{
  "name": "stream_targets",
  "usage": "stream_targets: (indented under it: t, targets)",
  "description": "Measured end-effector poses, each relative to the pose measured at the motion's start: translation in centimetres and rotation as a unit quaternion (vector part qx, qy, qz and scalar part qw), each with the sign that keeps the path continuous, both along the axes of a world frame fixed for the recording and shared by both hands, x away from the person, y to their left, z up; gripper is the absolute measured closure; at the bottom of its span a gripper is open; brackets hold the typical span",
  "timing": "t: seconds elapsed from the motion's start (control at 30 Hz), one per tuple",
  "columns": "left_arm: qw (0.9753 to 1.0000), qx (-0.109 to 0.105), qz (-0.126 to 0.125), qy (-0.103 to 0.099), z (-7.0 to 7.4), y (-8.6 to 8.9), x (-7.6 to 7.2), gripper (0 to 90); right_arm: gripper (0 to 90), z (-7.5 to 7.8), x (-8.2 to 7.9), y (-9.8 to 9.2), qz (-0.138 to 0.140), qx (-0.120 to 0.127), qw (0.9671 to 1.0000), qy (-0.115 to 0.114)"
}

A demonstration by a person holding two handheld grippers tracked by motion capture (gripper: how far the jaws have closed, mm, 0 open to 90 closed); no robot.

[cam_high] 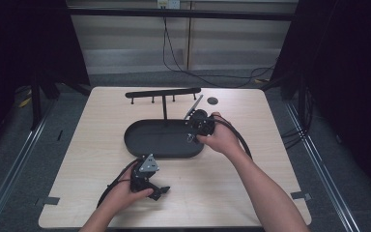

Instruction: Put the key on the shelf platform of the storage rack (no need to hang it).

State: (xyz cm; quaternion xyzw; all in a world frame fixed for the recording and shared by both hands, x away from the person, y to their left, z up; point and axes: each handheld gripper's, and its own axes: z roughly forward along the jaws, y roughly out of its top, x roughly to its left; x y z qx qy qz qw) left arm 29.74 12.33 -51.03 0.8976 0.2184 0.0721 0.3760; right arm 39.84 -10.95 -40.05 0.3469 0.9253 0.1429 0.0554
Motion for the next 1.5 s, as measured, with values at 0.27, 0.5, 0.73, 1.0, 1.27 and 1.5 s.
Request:
stream_targets:
  t: [0.27,0.5,0.73,1.0,1.27,1.5]
  targets:
    - [1.0,0.0,0.0,0.0,0.0,0.0,0.0,1.6,85.5,-0.5,0.6,0.4,-0.005,0.004,1.0,0.0]
    - [1.0,0.001,-0.002,0.001,0.0,0.0,0.0,1.6,85.5,-0.7,0.7,1.0,0.003,-0.009,0.9999,0.01]
    - [1.0,0.001,-0.001,0.0,0.0,0.0,0.0,1.6,85.5,-0.7,1.0,1.6,0.004,-0.012,0.9999,0.006]
    - [1.0,0.001,-0.001,0.0,0.0,0.0,0.0,1.6,85.5,-0.8,1.4,2.2,0.007,-0.007,1.0,0.001]
    - [1.0,-0.001,-0.003,-0.001,0.0,0.0,0.0,0.8,85.5,-1.7,1.7,2.8,0.008,-0.014,0.9999,-0.001]
    - [1.0,-0.001,-0.003,-0.001,0.0,0.0,0.0,0.8,85.4,-2.3,2.1,3.0,0.002,-0.015,0.9999,-0.003]
